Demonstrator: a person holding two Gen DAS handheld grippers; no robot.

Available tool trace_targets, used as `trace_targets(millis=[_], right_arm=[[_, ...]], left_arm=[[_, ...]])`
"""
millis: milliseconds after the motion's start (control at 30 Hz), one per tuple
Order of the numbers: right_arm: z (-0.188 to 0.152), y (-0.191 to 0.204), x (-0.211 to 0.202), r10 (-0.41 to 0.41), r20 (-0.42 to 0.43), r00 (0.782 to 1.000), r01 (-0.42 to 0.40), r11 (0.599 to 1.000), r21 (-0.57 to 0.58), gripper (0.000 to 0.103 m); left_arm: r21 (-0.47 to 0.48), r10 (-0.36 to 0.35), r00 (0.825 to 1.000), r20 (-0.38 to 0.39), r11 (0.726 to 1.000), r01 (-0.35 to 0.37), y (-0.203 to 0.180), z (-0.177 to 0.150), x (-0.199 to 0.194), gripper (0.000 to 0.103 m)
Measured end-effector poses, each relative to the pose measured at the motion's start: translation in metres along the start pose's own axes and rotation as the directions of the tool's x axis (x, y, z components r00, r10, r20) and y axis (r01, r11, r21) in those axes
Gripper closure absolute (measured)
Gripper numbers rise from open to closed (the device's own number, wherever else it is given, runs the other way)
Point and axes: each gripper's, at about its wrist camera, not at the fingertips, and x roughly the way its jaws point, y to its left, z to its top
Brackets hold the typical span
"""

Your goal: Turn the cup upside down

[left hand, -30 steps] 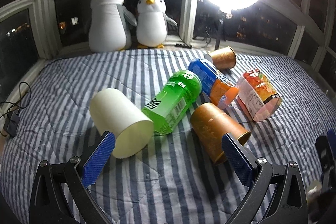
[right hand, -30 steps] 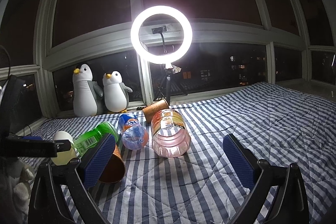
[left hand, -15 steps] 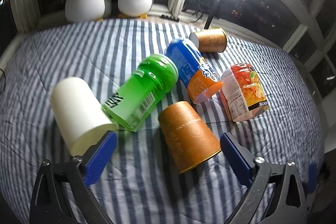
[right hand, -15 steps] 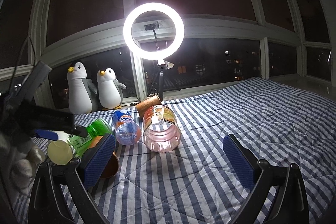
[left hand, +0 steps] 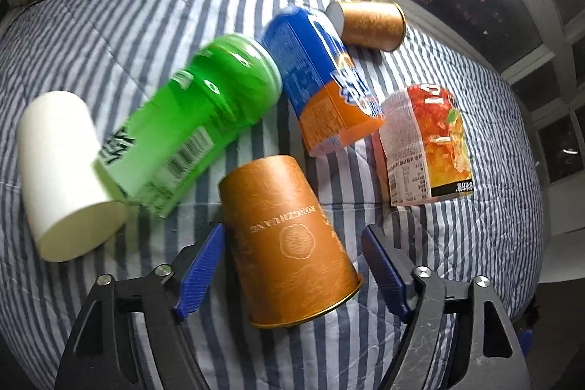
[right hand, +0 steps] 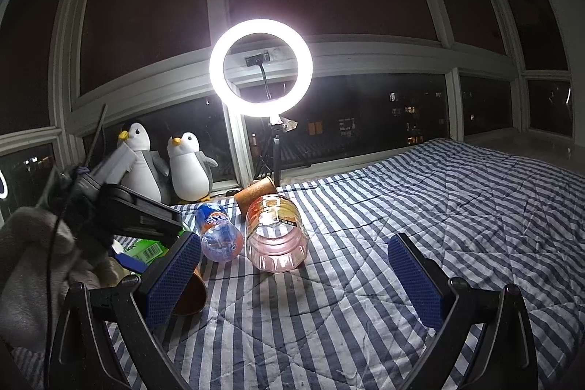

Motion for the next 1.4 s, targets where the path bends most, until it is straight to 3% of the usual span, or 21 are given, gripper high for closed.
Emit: trace_targets(millis=[100, 500, 733, 867, 933, 1067, 1133, 1267, 1400], right_arm=[[0.001, -0.003, -0.003, 0.0, 0.004, 1.0, 0.0, 1.0, 0.006, 0.002], [0.007, -0.003, -0.003, 0.012, -0.004, 1.0, -0.012, 1.0, 0.0, 0.002], [0.014, -0.009, 0.003, 0.036, -0.04, 0.999, -0.035, 0.999, 0.018, 0.002], [0.018, -0.013, 0.014, 0.092, -0.115, 0.989, -0.087, 0.995, 0.043, 0.002], [0.021, -0.013, 0.021, 0.126, -0.16, 0.979, -0.119, 0.992, 0.052, 0.002], [0.028, -0.004, 0.034, 0.168, -0.241, 0.956, -0.168, 0.986, 0.023, 0.002], [0.031, 0.006, 0.04, 0.176, -0.276, 0.945, -0.186, 0.982, -0.01, 0.002], [0.031, 0.024, 0.05, 0.216, -0.343, 0.914, -0.247, 0.968, -0.051, 0.002], [0.028, 0.04, 0.073, 0.25, -0.461, 0.851, -0.304, 0.952, -0.045, 0.002]], left_arm=[[-0.018, -0.018, 0.999, -0.04, 1.0, 0.018, 0.0, 0.002, 0.011, 0.033], [-0.017, -0.101, 0.989, -0.104, 0.995, 0.1, -0.006, -0.013, 0.012, 0.034], [0.035, -0.104, 0.986, -0.127, 0.993, 0.11, -0.015, -0.032, 0.004, 0.034], [0.065, -0.108, 0.984, -0.144, 0.991, 0.118, -0.016, -0.038, 0.003, 0.028], [0.073, -0.116, 0.986, -0.117, 0.99, 0.125, -0.012, -0.041, -0.008, 0.017], [0.129, -0.107, 0.994, -0.01, 0.986, 0.108, -0.004, -0.05, -0.041, 0.016], [0.184, -0.072, 0.994, 0.077, 0.981, 0.057, -0.001, -0.059, -0.06, 0.016], [0.222, -0.017, 0.971, 0.24, 0.974, -0.037, 0.016, -0.082, -0.089, 0.016], [0.2, 0.002, 0.942, 0.334, 0.977, -0.073, 0.041, -0.102, -0.099, 0.016]])
